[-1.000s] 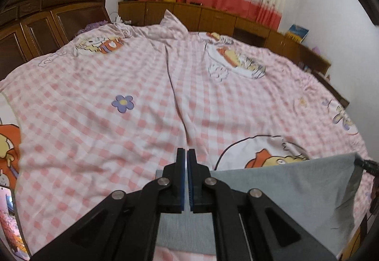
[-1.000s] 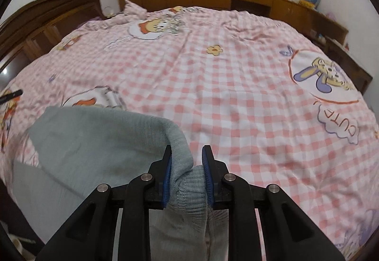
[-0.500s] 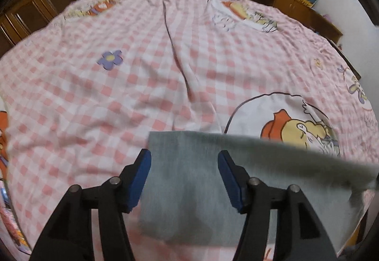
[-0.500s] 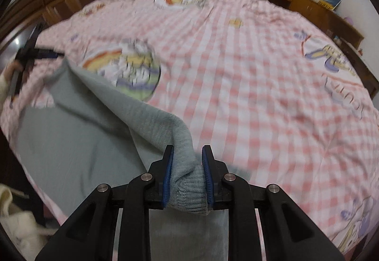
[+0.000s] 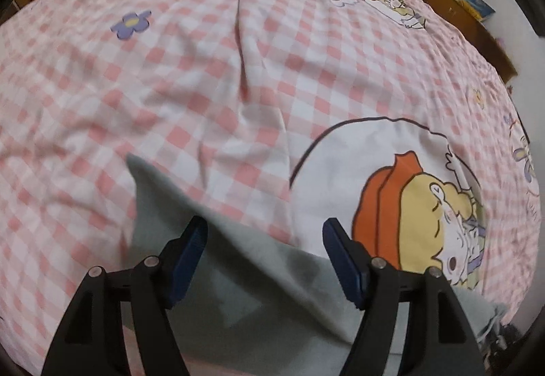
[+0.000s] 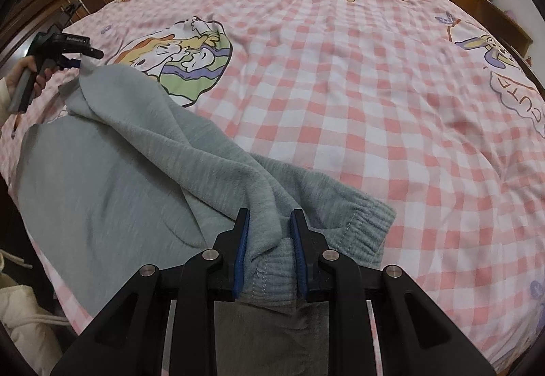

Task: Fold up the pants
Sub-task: 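Lift both cuffs and carry them over toward the waistband, folding the legs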

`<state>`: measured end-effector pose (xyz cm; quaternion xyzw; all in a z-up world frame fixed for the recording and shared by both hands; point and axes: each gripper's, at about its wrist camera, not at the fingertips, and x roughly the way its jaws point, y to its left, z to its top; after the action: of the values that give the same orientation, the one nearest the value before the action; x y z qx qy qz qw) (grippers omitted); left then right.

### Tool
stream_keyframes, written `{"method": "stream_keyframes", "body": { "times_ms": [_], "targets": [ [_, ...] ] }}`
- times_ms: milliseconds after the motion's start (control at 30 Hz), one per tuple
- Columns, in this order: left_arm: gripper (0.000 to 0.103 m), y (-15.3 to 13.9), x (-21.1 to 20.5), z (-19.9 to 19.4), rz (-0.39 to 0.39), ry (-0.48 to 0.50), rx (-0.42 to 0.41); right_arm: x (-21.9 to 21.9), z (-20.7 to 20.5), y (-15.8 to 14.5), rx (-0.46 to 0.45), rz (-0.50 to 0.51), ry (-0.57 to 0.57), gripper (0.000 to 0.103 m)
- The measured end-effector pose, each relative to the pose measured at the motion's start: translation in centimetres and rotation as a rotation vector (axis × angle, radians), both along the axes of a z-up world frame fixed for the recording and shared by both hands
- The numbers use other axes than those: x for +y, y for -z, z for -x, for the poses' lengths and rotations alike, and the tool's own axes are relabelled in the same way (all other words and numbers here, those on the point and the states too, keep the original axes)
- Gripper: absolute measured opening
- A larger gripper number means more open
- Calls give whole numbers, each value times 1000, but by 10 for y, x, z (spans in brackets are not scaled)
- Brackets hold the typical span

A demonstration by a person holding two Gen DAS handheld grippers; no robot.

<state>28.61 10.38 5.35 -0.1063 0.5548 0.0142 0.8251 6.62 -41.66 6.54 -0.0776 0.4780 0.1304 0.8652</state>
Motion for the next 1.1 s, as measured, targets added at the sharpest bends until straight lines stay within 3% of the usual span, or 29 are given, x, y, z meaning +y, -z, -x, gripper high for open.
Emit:
{"method": "stream_keyframes", "body": {
  "times_ms": [67, 100, 133, 167, 333, 500, 700, 867, 1100],
  "targets": [
    [70, 1, -3, 1, -1, -10, 4, 2, -2, -1, 1, 5, -2, 24],
    [47, 1, -5, 1, 3, -9, 0, 2, -3, -3, -3, 11, -3, 24],
    [10, 1, -6, 2, 6, -3, -1, 4, -3, -4, -8, 16, 1, 24],
    [0, 0, -8, 3, 8, 12, 3, 5, -3, -7, -22, 26, 8, 24],
    [2, -26, -20, 19, -61, 91, -93, 0, -11, -37, -120, 28, 52, 24],
    [2, -83, 5, 56, 49, 50, -214, -13, -4, -74, -200, -34, 95, 24],
    [2, -125, 15, 122, 52, 74, -324, -6, 30, -79, -197, -37, 41, 24],
    [3, -113, 25, 192, 49, 44, -339, 1, 61, -54, -142, 12, 12, 24],
    [3, -43, 29, 277, 104, -4, -256, -4, 88, -19, -75, 42, 50, 24]
  ]
}}
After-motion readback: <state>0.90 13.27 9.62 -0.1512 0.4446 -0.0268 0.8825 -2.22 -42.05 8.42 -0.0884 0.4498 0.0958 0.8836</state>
